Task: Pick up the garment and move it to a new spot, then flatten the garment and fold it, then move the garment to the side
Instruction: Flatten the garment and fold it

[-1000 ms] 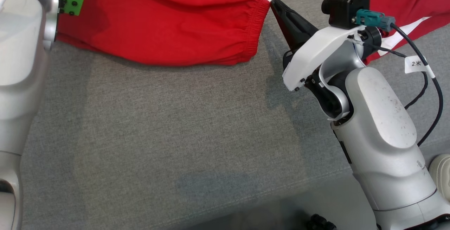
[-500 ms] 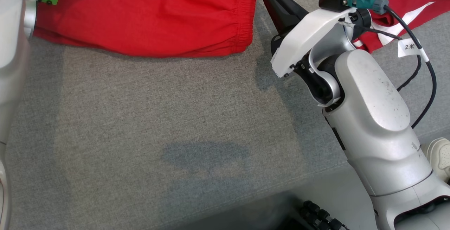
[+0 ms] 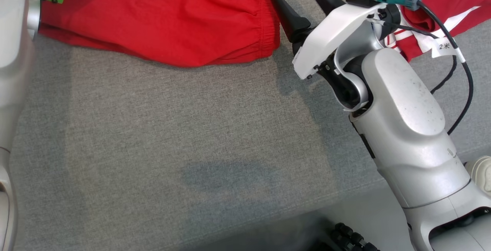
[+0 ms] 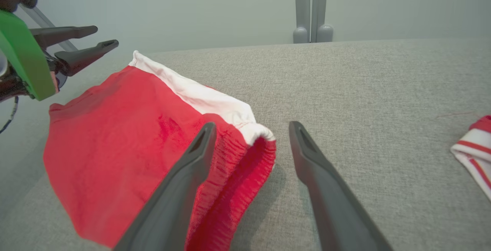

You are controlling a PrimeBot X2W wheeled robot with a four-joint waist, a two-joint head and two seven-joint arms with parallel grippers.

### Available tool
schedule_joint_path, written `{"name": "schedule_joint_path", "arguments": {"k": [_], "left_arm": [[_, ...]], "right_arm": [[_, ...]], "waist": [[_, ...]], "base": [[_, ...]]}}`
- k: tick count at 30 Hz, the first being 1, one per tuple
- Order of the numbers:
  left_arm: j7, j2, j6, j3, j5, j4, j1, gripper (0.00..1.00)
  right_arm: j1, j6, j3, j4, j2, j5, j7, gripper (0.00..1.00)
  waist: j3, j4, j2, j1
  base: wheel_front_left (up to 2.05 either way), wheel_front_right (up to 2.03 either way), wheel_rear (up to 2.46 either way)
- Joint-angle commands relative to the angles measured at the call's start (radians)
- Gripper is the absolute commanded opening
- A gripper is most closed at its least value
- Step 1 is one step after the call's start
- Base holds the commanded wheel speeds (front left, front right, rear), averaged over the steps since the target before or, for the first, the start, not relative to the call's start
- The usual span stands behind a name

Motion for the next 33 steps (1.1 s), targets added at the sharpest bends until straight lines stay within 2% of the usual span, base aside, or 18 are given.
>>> {"name": "schedule_joint_path", "arguments": {"k": [1,7,16,23,30,33], "left_arm": [[-0.017,0.003,0.000,0.007,-0.009,0.009,-0.008,1.00],[-0.052,-0.004,-0.007,0.017,-0.042,0.041,0.039,1.00],[-0.067,-0.022,-0.041,0.034,-0.112,0.091,0.163,1.00],[-0.024,-0.042,-0.058,0.057,-0.176,0.090,0.251,1.00],[0.055,-0.034,-0.038,0.067,-0.210,0.052,0.303,1.00],[0.090,-0.046,-0.045,0.080,-0.245,0.028,0.330,1.00]], "right_arm": [[0.017,0.000,-0.017,-0.005,-0.001,-0.015,-0.006,1.00],[0.089,0.000,-0.096,-0.079,-0.001,-0.085,-0.048,1.00],[0.373,0.000,-0.205,-0.324,-0.001,-0.192,-0.205,1.00],[0.546,0.000,-0.192,-0.426,-0.001,-0.280,-0.303,1.00],[0.650,0.000,-0.201,-0.467,-0.001,-0.331,-0.305,1.00],[0.679,0.000,-0.205,-0.483,-0.001,-0.336,-0.298,1.00]], "waist": [[-0.013,0.007,0.0000,-0.0001],[-0.049,0.023,0.0000,-0.0001],[-0.103,0.049,0.0000,-0.0001],[-0.140,0.065,0.0000,-0.0001],[-0.158,0.072,0.0000,-0.0001],[-0.162,0.072,0.0000,-0.0001]], "base": [[0.00,0.00,0.00],[0.00,0.00,0.00],[0.00,0.00,0.00],[0.00,0.00,0.00],[0.00,0.00,0.00],[0.00,0.00,0.00]]}}
